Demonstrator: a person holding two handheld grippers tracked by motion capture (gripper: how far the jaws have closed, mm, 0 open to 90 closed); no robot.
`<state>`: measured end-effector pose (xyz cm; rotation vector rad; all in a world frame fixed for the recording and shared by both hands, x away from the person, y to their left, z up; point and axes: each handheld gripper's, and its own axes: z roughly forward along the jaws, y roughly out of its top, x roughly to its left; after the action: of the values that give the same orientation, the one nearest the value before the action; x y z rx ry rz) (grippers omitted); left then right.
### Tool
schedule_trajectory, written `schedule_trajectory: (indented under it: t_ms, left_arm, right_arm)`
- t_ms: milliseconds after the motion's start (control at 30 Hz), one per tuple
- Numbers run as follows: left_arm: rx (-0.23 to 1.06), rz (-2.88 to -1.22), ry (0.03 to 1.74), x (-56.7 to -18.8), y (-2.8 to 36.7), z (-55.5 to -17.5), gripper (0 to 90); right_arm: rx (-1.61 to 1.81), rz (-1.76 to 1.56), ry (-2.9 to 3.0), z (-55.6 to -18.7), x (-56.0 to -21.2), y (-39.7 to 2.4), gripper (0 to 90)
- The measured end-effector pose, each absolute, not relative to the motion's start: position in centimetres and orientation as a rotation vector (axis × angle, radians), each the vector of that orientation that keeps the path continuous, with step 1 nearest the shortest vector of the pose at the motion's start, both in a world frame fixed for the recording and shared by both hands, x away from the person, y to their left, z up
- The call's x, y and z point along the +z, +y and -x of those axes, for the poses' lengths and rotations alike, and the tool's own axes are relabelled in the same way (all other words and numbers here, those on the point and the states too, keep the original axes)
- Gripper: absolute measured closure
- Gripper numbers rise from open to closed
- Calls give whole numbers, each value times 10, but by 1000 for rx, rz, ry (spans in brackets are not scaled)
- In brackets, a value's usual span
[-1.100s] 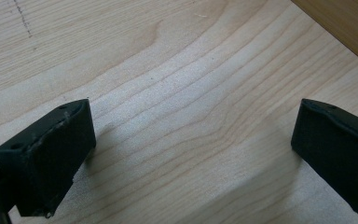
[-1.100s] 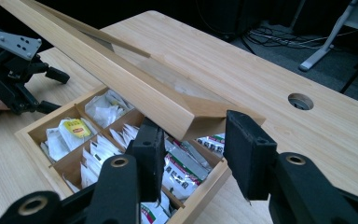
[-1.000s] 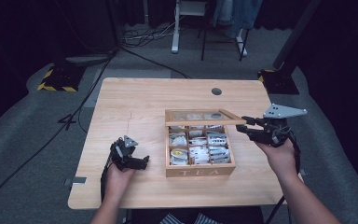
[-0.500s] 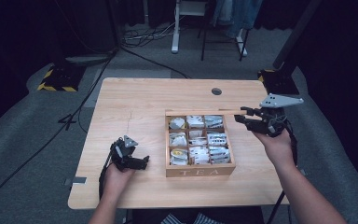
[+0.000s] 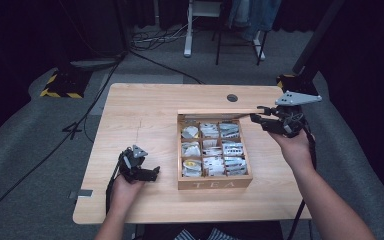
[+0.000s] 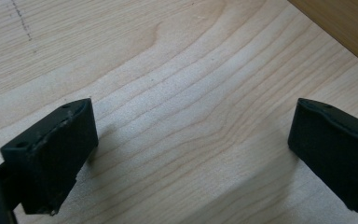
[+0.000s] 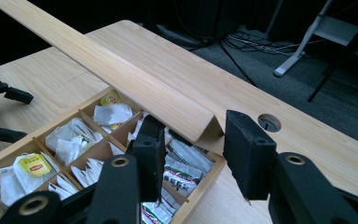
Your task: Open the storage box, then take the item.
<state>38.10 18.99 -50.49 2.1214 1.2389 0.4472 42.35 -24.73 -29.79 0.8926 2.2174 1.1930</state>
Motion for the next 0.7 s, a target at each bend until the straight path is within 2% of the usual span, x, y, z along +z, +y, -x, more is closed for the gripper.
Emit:
schedule_trajectory:
  t_ms: [300, 367, 567, 700]
  left_arm:
    - [450, -2105, 1243, -503, 192, -380, 108]
    - [454, -2106, 1241, -502, 192, -380, 151]
    - [388, -2125, 1227, -496, 193, -379, 175]
    - [393, -2144, 1195, -488, 193, -375, 181]
  right_arm:
    - [1190, -900, 2222, -426, -296, -247, 587]
    - [1191, -903, 2221, -427, -295, -247, 587]
    - [1190, -906, 2225, -427, -295, -247, 585]
    - [1200, -909, 2223, -427, -296, -247, 581]
